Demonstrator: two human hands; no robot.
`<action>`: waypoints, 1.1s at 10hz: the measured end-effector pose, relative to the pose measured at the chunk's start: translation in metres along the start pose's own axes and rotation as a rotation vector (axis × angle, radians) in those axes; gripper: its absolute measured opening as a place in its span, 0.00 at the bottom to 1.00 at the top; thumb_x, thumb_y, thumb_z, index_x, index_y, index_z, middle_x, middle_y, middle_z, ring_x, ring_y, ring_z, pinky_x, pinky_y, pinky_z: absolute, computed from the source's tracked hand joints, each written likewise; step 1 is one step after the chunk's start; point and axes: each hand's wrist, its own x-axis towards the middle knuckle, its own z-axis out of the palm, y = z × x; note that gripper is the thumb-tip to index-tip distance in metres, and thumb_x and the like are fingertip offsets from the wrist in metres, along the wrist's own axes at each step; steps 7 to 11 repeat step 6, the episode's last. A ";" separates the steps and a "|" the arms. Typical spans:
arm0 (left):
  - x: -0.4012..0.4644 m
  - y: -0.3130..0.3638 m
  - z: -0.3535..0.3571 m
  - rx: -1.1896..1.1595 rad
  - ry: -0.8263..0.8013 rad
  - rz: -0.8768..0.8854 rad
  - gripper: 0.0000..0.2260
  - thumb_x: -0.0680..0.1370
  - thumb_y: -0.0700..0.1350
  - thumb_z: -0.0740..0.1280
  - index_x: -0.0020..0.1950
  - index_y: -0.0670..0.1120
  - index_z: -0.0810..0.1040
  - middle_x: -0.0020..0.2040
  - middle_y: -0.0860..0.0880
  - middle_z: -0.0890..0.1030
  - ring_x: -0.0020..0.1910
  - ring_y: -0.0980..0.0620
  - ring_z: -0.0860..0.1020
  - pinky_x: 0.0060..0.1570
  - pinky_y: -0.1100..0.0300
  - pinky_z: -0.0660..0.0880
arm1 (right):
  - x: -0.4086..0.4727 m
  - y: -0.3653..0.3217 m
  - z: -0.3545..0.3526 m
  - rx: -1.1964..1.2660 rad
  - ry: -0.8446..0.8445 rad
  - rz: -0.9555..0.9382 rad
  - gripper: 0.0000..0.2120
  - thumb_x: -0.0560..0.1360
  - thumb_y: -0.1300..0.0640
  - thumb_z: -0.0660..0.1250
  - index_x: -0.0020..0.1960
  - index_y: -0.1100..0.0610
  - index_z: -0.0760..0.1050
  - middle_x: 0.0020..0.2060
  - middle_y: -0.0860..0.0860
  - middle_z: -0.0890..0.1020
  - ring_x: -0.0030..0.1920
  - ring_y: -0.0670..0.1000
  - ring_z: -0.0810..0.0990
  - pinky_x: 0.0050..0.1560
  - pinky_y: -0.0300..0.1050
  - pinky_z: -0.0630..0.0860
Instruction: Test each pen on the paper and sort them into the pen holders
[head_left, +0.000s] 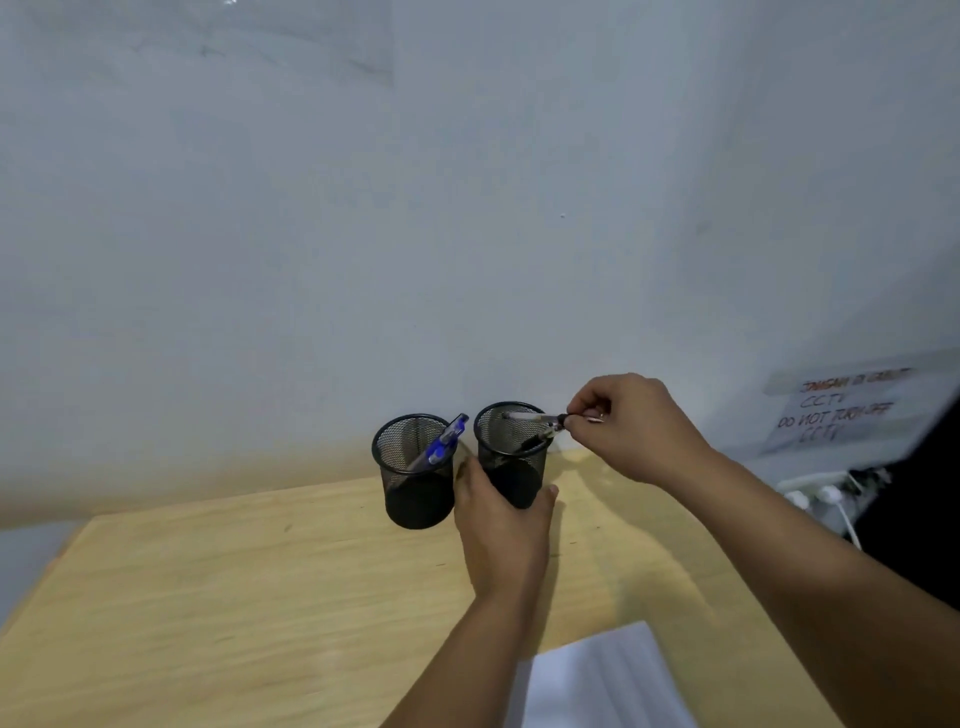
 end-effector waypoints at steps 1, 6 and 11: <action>0.008 -0.003 0.009 0.003 0.044 -0.018 0.38 0.68 0.54 0.77 0.74 0.47 0.65 0.71 0.46 0.71 0.71 0.47 0.68 0.68 0.49 0.69 | 0.011 -0.005 0.006 -0.064 -0.045 -0.074 0.05 0.73 0.56 0.69 0.42 0.53 0.84 0.36 0.44 0.83 0.39 0.44 0.81 0.36 0.34 0.71; 0.006 -0.008 0.002 -0.023 -0.028 0.068 0.28 0.73 0.54 0.70 0.71 0.50 0.69 0.67 0.49 0.76 0.67 0.49 0.73 0.63 0.49 0.73 | 0.002 -0.005 0.021 -0.166 0.036 -0.158 0.19 0.75 0.42 0.66 0.64 0.47 0.75 0.55 0.48 0.78 0.58 0.51 0.75 0.53 0.47 0.73; 0.006 -0.008 0.002 -0.023 -0.028 0.068 0.28 0.73 0.54 0.70 0.71 0.50 0.69 0.67 0.49 0.76 0.67 0.49 0.73 0.63 0.49 0.73 | 0.002 -0.005 0.021 -0.166 0.036 -0.158 0.19 0.75 0.42 0.66 0.64 0.47 0.75 0.55 0.48 0.78 0.58 0.51 0.75 0.53 0.47 0.73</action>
